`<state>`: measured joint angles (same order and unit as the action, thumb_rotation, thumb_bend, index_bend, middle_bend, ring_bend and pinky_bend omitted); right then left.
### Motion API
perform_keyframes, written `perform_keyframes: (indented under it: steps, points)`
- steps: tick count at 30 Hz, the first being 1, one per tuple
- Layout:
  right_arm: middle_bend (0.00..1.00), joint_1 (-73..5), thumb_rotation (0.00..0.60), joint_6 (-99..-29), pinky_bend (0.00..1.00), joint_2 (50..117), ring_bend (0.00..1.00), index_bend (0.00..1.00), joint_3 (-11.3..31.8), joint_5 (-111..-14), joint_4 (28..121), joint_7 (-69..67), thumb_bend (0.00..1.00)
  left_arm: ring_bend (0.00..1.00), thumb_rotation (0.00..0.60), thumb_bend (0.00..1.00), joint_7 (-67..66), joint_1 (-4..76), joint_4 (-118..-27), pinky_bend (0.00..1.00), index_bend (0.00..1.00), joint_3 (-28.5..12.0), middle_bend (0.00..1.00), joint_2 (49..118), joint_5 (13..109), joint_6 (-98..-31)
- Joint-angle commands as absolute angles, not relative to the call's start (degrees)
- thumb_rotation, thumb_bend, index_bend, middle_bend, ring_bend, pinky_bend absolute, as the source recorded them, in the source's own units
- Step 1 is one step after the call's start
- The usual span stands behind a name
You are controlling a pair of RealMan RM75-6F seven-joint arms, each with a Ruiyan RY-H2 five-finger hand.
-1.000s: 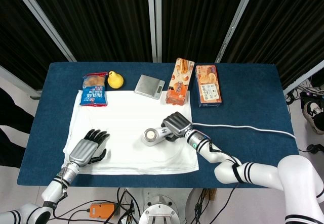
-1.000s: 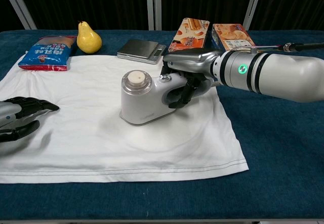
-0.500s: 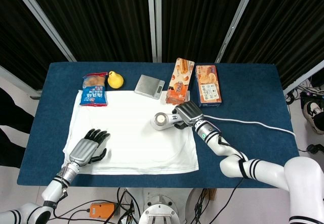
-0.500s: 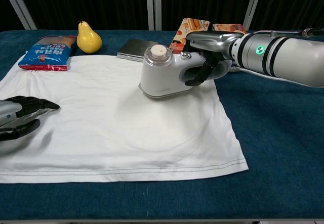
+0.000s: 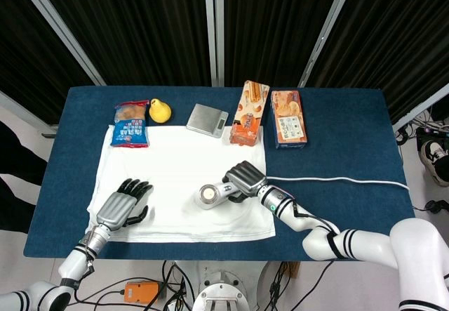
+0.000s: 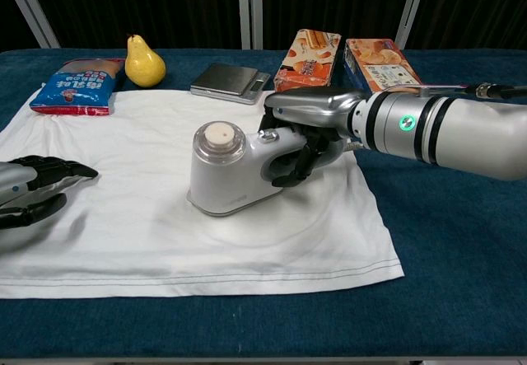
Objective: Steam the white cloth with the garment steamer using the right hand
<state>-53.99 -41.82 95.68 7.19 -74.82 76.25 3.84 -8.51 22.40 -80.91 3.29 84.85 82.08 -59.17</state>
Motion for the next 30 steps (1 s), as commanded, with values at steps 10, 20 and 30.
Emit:
perform_keyframes:
  steps: [10, 20, 30]
  points:
    - [0.94, -53.87, 0.600, -42.30, 0.64, 97.23, 0.97, 1.00, 8.07, -70.98, 71.18, 9.84, 0.44, 0.00, 0.000, 0.40, -8.34, 22.66, -80.74, 0.00, 0.08, 3.31, 0.06, 85.03, 82.17, -59.04]
    - [0.94, -52.19, 0.600, -43.29, 0.64, 95.15, 0.97, 1.00, 9.02, -69.01, 70.00, 9.03, 0.44, 0.00, 0.000, 0.40, -8.49, 22.57, -80.96, 0.00, 0.08, 3.35, 0.06, 84.77, 82.09, -59.36]
    - [0.94, -44.71, 0.600, -50.64, 0.64, 83.47, 0.97, 1.00, 6.63, -73.65, 79.01, 2.16, 0.44, 0.00, 0.000, 0.40, -7.63, 21.88, -83.70, 0.00, 0.08, 2.73, 0.06, 82.82, 82.51, -61.94]
